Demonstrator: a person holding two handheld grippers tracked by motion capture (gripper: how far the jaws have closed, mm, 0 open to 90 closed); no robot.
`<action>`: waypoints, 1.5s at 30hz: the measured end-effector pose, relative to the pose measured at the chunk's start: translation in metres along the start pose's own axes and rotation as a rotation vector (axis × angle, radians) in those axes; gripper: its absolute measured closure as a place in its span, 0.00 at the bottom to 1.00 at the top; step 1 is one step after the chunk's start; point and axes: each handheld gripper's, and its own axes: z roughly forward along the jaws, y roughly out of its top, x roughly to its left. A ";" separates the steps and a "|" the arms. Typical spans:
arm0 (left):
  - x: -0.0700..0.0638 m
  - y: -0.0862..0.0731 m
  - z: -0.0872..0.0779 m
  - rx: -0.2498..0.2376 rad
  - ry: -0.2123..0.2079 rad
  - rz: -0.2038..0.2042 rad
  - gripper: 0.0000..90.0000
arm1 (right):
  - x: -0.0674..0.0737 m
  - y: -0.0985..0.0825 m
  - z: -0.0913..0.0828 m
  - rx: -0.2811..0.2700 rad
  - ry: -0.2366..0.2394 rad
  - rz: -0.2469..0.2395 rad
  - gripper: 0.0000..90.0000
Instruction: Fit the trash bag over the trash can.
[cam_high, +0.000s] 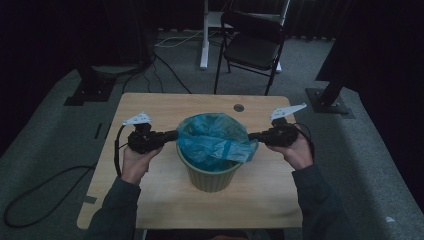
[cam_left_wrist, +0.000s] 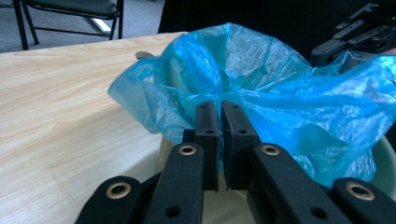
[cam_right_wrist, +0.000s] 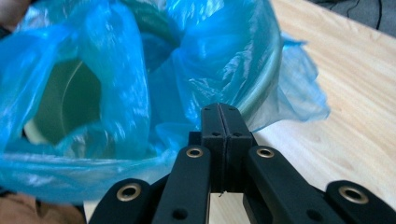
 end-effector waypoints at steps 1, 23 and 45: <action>-0.001 -0.001 -0.001 -0.001 -0.003 -0.002 0.96 | 0.001 -0.002 0.000 0.006 0.001 0.000 1.00; -0.014 -0.044 -0.018 0.026 -0.046 -0.042 0.98 | 0.036 -0.032 0.011 0.107 0.107 -0.053 1.00; -0.005 -0.026 0.028 0.048 0.013 0.007 0.97 | 0.002 -0.032 0.016 0.079 -0.030 0.031 1.00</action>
